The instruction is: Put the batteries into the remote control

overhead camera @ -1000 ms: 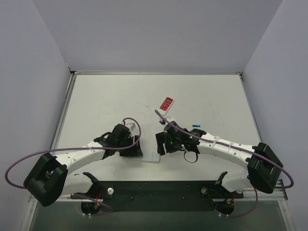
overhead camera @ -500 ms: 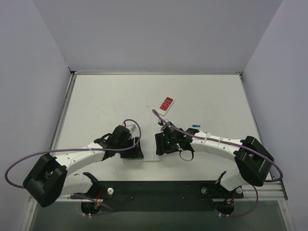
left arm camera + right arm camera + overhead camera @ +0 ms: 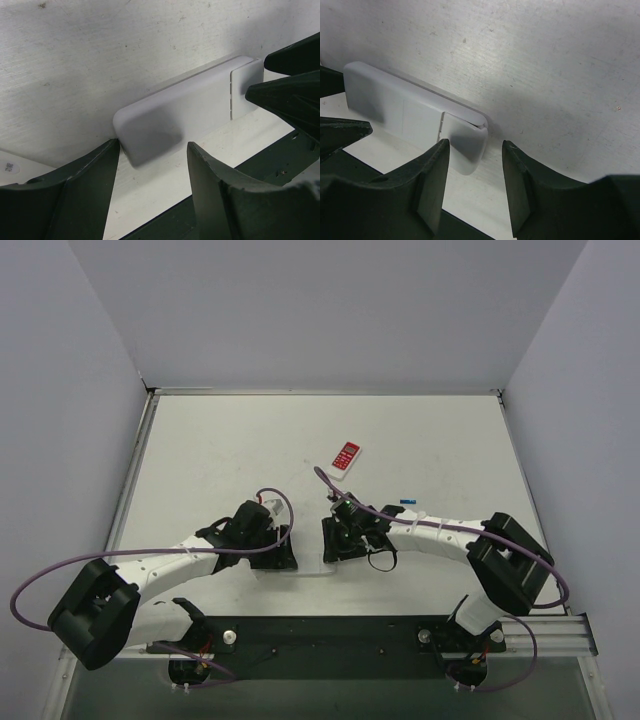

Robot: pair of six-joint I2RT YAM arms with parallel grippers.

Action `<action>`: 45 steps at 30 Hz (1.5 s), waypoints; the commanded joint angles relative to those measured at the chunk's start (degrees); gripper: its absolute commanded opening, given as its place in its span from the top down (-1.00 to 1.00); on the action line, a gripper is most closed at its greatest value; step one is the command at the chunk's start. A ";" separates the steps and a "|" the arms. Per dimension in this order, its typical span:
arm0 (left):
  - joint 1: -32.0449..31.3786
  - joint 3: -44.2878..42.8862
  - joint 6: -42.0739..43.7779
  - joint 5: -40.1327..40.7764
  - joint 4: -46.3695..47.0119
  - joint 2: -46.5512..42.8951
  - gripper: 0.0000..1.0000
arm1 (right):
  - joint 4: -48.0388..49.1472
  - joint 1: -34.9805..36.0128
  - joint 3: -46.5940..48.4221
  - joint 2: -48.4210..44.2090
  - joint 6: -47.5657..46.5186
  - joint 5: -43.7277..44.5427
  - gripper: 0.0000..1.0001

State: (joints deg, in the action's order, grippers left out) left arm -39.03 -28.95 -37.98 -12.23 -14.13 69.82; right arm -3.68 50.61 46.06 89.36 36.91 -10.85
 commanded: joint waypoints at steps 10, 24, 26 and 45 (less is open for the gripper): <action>-0.35 -0.05 -0.26 -0.69 0.24 0.93 -0.25 | -1.15 -1.21 -1.85 1.43 0.54 -2.24 0.32; -0.35 0.30 -0.34 -1.74 1.03 1.81 -0.06 | -0.80 -1.30 -0.80 3.71 -0.26 -5.23 0.53; -0.35 0.38 -0.34 -2.01 1.30 1.90 -0.01 | -0.71 -1.30 -0.62 4.41 -0.17 -5.93 0.56; -3.16 -0.32 -0.43 -6.31 6.66 5.94 0.15 | -0.62 1.07 4.29 8.81 -2.63 -11.21 0.80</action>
State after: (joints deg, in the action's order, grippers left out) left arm -38.68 -28.93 -38.57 -13.04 -14.33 72.10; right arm -6.02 48.36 48.66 93.93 35.51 -20.01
